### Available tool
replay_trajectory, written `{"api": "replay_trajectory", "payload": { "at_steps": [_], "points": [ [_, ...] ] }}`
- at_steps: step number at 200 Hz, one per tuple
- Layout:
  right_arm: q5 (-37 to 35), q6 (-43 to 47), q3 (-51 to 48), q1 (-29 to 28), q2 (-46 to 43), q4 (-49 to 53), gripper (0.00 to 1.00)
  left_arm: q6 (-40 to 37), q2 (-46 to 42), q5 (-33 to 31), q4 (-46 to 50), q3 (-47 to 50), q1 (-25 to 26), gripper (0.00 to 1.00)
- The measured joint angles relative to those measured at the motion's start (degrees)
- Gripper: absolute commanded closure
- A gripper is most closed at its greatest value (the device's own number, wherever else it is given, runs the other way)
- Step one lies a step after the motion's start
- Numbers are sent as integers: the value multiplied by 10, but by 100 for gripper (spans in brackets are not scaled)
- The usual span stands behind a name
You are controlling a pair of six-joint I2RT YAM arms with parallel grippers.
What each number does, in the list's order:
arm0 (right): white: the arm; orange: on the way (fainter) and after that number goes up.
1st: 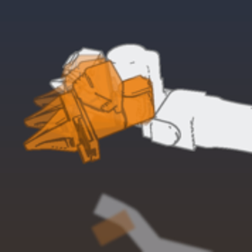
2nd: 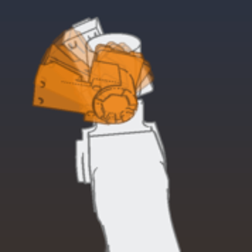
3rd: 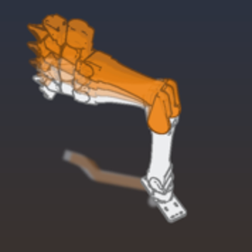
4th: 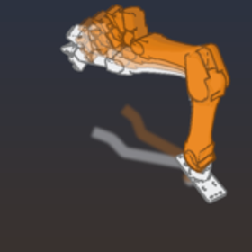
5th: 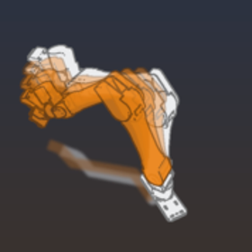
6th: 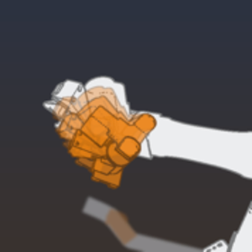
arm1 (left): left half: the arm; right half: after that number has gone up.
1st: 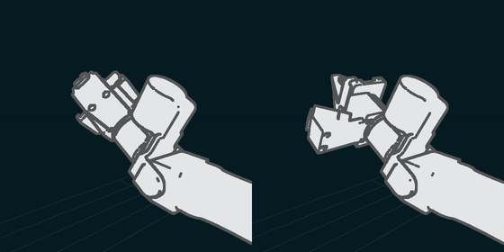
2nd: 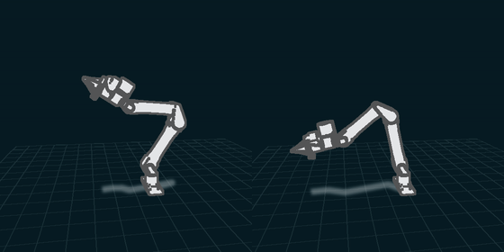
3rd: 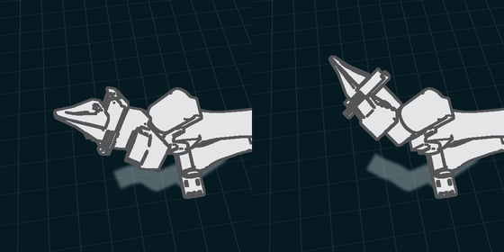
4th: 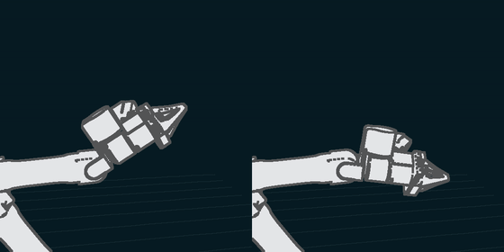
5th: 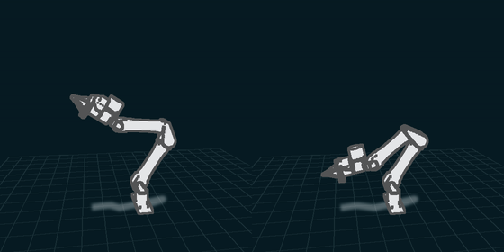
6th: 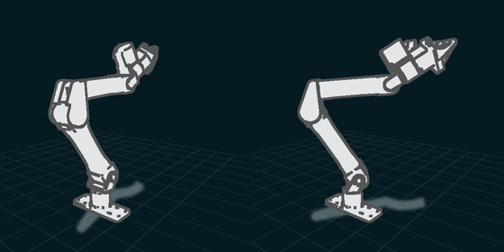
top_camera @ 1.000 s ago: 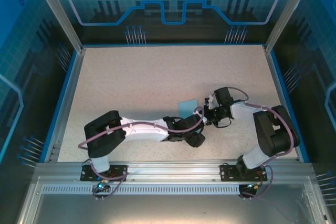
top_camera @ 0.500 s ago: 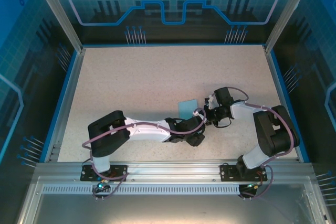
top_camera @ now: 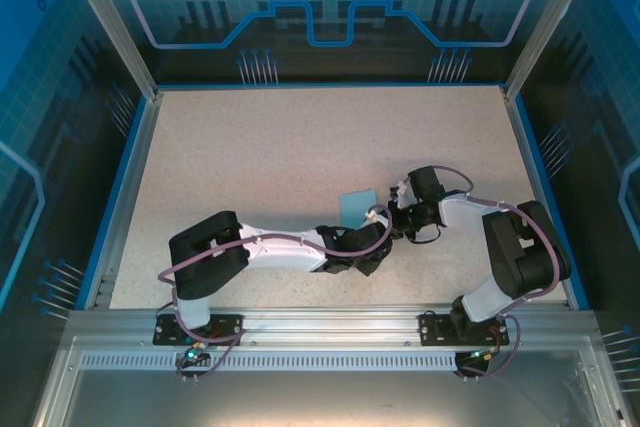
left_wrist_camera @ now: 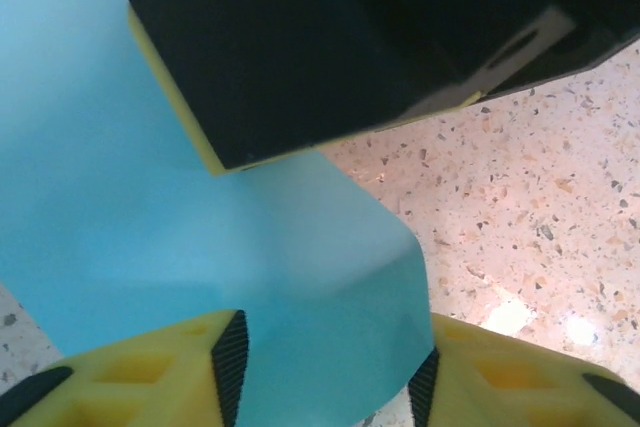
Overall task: Fold a paper plane with a square sheet of paper (pick it up from the middle)
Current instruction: Third fold the triangle at the center of the table.
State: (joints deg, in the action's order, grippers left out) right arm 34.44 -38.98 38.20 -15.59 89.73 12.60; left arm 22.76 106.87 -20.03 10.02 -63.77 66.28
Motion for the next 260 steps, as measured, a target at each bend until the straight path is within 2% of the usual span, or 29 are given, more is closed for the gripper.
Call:
{"api": "replay_trajectory", "payload": {
  "at_steps": [42,54,68,76,91,118,146,177,207,226,260],
  "points": [
    [-1,0,0,0,0,4,88,3,-4,-8,0,4,0,66],
    [-2,2,0,0,0,4,88,5,-8,-8,0,6,0,73],
    [-4,3,1,0,0,7,87,7,-9,-8,0,7,0,76],
    [-5,4,1,0,0,8,86,8,-10,-8,1,7,0,83],
    [-7,5,1,0,-2,11,82,11,-13,-8,1,7,0,90],
    [-14,15,5,0,-12,25,73,10,-21,-7,2,10,-1,95],
    [-31,30,16,0,-41,48,63,9,-33,9,2,14,-11,97],
    [-54,46,26,0,-74,70,60,9,-42,58,-3,19,-34,97],
    [-75,59,27,0,-87,89,60,9,-46,119,-15,35,-66,93],
    [-81,65,27,0,-87,97,64,9,-46,158,-21,43,-85,92],
    [-81,76,32,0,-87,103,78,9,-46,216,-37,55,-113,91]
  ]
}}
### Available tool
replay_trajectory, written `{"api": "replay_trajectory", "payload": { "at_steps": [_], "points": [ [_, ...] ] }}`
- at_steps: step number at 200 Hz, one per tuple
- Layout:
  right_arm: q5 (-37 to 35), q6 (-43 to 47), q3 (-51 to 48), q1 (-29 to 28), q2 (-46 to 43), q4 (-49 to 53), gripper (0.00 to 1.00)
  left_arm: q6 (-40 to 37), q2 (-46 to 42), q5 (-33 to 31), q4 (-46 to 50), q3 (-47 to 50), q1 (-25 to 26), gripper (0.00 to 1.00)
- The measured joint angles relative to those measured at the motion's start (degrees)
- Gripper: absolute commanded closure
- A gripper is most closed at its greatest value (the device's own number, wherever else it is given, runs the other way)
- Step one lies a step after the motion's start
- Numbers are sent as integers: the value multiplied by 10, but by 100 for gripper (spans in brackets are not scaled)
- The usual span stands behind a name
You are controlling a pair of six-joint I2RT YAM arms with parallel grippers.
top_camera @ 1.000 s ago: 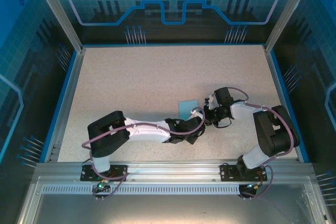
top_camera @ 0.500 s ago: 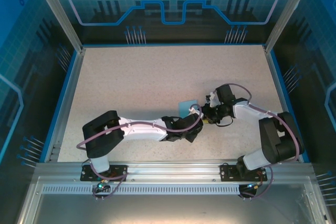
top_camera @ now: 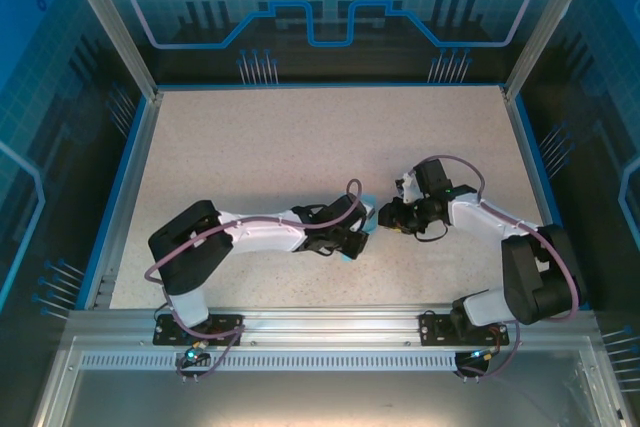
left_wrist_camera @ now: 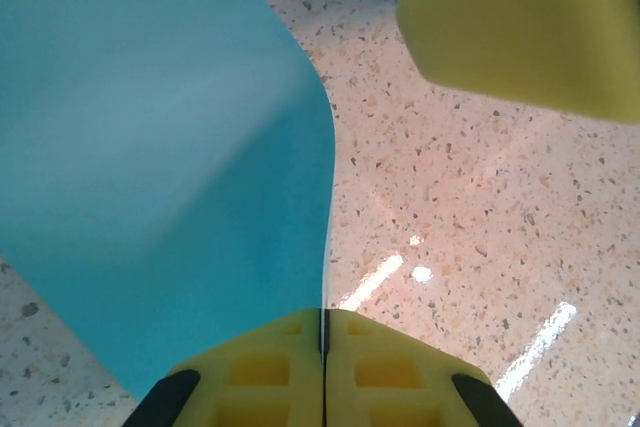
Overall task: Fold a paper plane with a square sheet of paper (pick it up from the middle)
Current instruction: Third fold the triangle at the center of the table.
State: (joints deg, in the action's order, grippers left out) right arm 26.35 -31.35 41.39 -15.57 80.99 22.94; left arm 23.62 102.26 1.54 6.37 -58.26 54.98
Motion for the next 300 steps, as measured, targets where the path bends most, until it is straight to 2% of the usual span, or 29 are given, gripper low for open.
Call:
{"api": "replay_trajectory", "payload": {
  "at_steps": [58,148,186,300],
  "points": [
    [9,3,42,-2,51,-9,85,0,0,87,-18,3,-33,90],
    [6,24,139,-17,210,-24,91,1,0,144,-28,15,-65,87],
    [-17,47,147,-23,235,-9,90,3,0,162,-28,15,-78,85],
    [-35,81,161,-32,238,6,89,2,19,194,-16,13,-104,79]
  ]
}}
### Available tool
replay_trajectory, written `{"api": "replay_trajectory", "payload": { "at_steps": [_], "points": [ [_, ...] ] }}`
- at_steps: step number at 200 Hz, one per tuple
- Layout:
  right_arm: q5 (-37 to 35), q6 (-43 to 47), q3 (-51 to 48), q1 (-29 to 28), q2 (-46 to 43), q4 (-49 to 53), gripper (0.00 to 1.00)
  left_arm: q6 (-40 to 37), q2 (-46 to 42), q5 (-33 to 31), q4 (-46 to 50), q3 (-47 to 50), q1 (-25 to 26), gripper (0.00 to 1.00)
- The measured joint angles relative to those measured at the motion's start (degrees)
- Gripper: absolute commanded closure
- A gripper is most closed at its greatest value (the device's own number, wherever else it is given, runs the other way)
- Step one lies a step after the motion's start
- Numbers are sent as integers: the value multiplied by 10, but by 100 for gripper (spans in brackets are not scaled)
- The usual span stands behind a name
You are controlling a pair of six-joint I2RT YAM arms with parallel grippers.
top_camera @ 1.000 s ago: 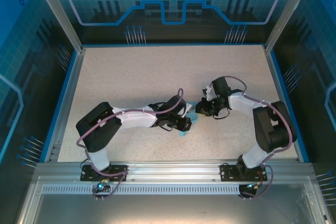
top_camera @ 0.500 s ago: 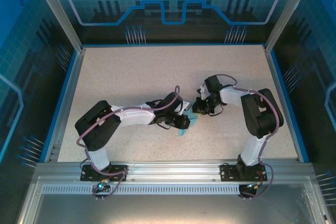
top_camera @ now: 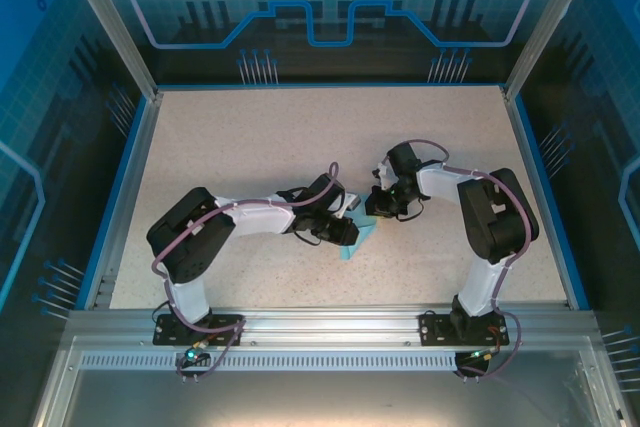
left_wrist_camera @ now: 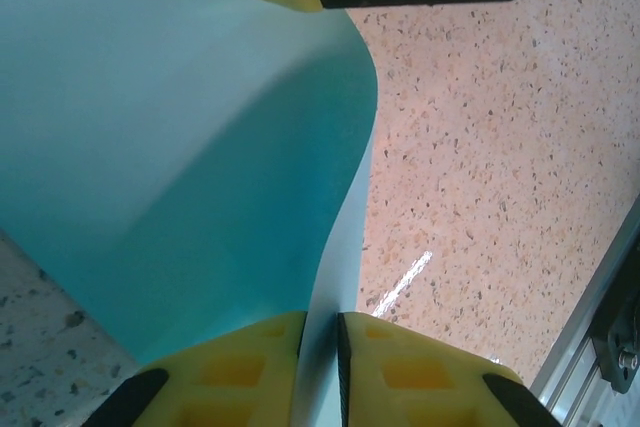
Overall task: Fold a paper plane with a square sheet of paper (pick it up from the middle)
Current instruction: Third fold the triangle at the center of the table.
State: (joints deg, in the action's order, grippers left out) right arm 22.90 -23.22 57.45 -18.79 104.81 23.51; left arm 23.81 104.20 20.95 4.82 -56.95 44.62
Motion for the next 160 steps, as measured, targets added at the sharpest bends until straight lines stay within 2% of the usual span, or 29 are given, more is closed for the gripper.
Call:
{"api": "replay_trajectory", "payload": {
  "at_steps": [107,160],
  "points": [
    [-5,4,0,-3,0,1,89,-2,-2,11,0,0,0,72],
    [-4,4,3,-3,2,4,89,-2,-17,14,-2,0,0,73]
  ]
}}
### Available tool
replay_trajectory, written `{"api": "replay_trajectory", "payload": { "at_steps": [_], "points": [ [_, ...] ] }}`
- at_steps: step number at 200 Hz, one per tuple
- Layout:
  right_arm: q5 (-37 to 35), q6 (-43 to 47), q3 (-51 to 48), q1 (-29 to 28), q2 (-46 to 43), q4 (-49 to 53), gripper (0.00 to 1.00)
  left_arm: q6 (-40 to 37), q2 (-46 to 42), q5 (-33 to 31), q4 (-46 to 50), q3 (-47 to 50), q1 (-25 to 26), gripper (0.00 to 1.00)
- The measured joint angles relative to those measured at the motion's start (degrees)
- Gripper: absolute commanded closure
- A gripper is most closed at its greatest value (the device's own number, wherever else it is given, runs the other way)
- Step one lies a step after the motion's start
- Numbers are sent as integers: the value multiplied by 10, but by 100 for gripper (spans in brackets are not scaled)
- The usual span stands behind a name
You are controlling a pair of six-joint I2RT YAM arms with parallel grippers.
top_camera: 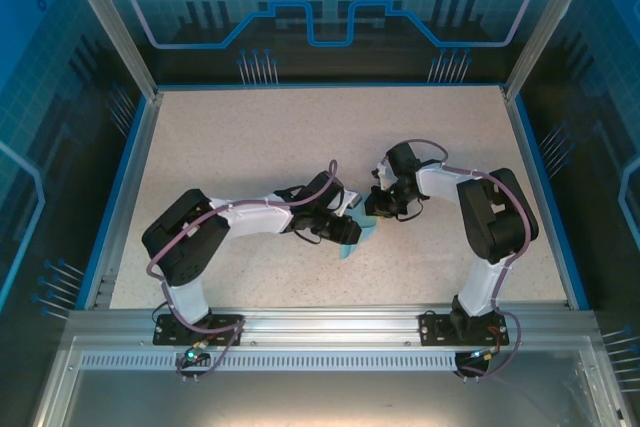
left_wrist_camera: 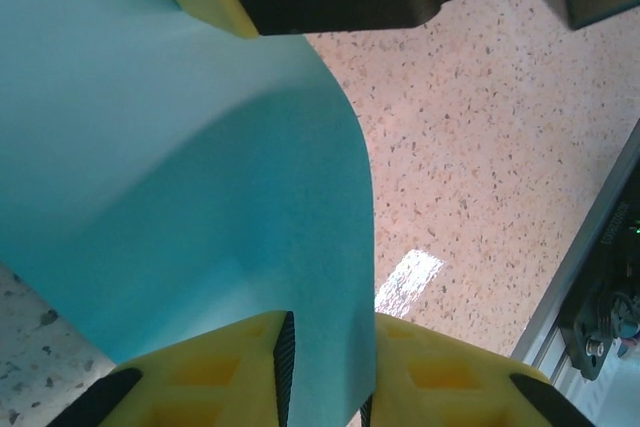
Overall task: Fold a paper plane with a square sheet of paper (pick it up from the middle)
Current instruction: Third fold the triangle at the center of the table.
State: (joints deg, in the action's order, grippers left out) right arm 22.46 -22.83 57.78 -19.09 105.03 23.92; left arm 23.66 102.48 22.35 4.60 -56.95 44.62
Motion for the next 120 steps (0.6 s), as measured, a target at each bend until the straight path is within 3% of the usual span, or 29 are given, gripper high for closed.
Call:
{"api": "replay_trajectory", "payload": {
  "at_steps": [51,120],
  "points": [
    [0,0,1,0,1,1,88,4,-3,0,-5,0,0,76],
    [0,0,1,0,1,1,88,2,-18,-2,-4,0,-2,93]
  ]
}}
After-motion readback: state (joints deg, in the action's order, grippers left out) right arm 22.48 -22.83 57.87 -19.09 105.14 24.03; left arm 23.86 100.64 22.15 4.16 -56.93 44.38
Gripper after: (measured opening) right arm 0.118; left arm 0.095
